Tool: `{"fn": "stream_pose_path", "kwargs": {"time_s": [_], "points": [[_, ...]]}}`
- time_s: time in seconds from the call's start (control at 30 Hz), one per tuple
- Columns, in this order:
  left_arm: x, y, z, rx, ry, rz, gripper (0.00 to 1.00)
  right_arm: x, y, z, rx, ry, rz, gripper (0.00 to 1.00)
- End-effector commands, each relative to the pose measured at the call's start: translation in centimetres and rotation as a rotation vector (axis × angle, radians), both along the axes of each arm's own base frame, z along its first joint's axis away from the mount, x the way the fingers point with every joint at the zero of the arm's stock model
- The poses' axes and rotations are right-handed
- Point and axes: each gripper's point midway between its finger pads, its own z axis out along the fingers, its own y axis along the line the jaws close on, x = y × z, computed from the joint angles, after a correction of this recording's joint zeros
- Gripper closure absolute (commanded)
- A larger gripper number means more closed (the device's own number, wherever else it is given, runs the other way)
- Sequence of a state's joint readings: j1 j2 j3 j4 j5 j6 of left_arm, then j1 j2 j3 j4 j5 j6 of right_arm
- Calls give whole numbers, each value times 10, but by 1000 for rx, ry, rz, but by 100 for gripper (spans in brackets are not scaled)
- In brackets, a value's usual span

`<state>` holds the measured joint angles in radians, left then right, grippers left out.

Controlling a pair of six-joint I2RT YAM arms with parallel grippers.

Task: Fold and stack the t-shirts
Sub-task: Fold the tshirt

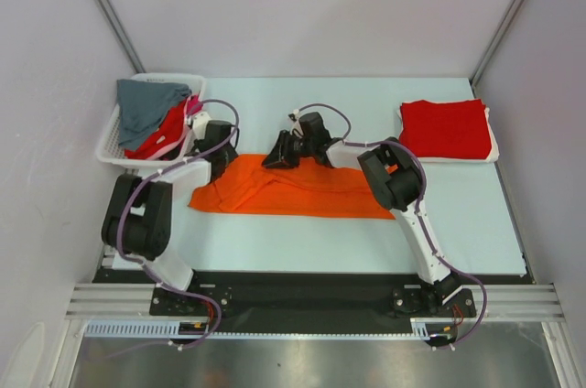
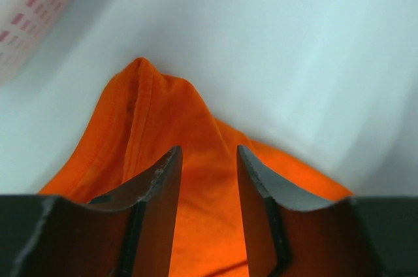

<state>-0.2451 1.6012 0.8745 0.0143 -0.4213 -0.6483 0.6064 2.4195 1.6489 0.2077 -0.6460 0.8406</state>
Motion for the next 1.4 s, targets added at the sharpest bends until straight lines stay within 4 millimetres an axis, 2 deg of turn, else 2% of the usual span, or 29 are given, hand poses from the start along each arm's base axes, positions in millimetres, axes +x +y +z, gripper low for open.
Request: {"fn": "stream_pose_path", "kwargs": {"time_s": [0.0, 0.07, 0.17, 0.47, 0.63, 0.67, 0.83, 1.1, 1.37], "points": [[12, 7, -8, 18, 47, 55, 56, 7, -10, 12, -7, -37, -25, 69], [18, 5, -22, 16, 90, 58, 64, 8, -12, 13, -6, -37, -30, 69], [3, 22, -40, 14, 196, 171, 69, 9, -14, 9, -15, -32, -40, 70], [-16, 63, -42, -48, 245, 402, 66, 7, -14, 15, -3, -44, -29, 68], [1, 55, -44, -54, 245, 341, 64, 1, -11, 31, 5, -104, 16, 66], [10, 51, -40, -57, 220, 323, 64, -1, -10, 36, 16, -110, 32, 65], [21, 45, -30, 5, 191, 294, 60, -16, 1, 51, 94, -114, 119, 65], [24, 47, -38, -14, 226, 308, 59, -33, 10, 37, 71, -100, 173, 65], [26, 49, -43, -45, 243, 310, 59, -56, 16, 45, 128, -102, 277, 65]]}}
